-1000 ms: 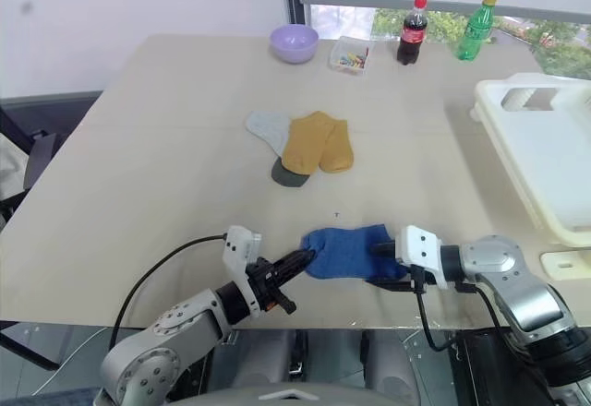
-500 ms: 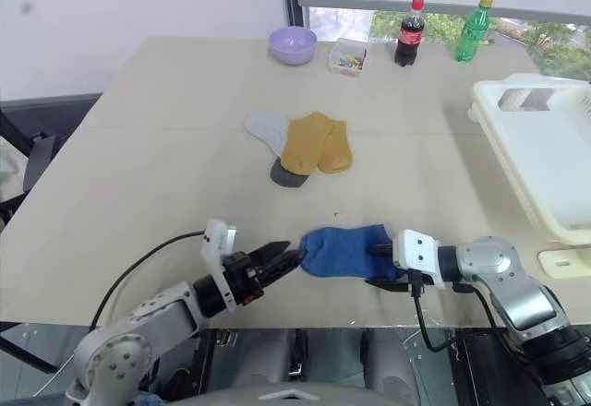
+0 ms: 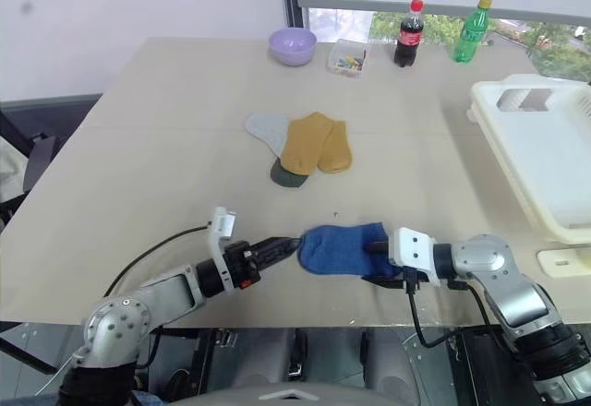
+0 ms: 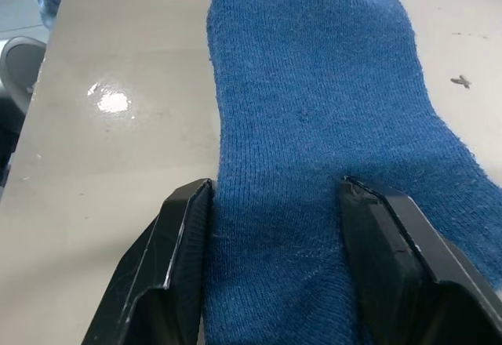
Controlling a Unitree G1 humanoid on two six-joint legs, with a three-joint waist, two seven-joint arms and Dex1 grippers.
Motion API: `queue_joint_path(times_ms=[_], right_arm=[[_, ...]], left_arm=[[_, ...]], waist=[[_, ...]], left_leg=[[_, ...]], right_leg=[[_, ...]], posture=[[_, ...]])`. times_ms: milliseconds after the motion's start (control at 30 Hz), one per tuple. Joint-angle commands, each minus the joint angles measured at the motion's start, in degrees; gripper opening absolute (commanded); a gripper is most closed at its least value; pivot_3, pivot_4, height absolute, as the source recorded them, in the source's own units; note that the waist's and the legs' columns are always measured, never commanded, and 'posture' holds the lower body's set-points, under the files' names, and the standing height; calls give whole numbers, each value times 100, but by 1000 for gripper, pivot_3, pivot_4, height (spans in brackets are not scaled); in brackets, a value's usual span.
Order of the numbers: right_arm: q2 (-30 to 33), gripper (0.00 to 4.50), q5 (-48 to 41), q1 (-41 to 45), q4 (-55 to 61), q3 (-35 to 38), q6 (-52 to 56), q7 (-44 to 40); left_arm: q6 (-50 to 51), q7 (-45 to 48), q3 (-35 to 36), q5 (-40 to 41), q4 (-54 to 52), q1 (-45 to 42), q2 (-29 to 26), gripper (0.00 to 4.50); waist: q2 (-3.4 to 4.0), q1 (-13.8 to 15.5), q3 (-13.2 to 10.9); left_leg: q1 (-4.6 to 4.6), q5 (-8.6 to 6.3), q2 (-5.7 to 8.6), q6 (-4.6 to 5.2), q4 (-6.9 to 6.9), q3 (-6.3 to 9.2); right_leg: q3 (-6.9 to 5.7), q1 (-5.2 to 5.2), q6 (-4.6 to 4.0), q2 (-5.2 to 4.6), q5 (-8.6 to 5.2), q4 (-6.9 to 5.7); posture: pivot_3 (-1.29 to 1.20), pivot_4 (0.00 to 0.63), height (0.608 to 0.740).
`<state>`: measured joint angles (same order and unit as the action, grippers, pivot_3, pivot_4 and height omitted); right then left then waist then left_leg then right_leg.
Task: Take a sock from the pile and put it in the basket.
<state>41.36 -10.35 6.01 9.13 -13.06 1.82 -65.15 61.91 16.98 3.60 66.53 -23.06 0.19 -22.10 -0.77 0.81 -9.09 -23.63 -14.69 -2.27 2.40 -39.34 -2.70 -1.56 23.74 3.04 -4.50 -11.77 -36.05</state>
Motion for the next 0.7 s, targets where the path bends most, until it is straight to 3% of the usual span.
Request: queue_joint_path(times_ms=[33, 133, 233, 700], right_arm=[[-38, 2608, 110, 24, -10, -33, 10, 92], [-35, 2608, 116, -12, 39, -26, 18, 114], [-8, 2608, 116, -90, 131, 4, 50, 147], [6, 2608, 156, -149, 187, 30, 91, 301]], left_arm=[[412, 74, -328, 112, 254, -222, 14, 3106], [459, 64, -301, 203, 629, -485, 237, 3106], [384, 126, 71, 829, 739, -659, 515, 3106], [484, 252, 195, 2266, 654, -939, 521, 3106]], waist=[[0, 0, 1], [3, 0, 4], [2, -3, 5], [1, -4, 4]], left_leg=[[0, 1, 0, -1, 0, 1], [3, 1, 0, -2, 0, 0], [2, 1, 2, -2, -1, -1], [-2, 2, 2, -2, 0, 4]], right_leg=[[-1, 0, 0, 1, 0, -1], [0, -1, 0, 1, 0, -3], [1, -2, 1, 0, 0, -2], [0, 0, -1, 0, 0, -2]], posture=[[0, 150, 729], [0, 150, 729], [0, 150, 729], [0, 150, 729]])
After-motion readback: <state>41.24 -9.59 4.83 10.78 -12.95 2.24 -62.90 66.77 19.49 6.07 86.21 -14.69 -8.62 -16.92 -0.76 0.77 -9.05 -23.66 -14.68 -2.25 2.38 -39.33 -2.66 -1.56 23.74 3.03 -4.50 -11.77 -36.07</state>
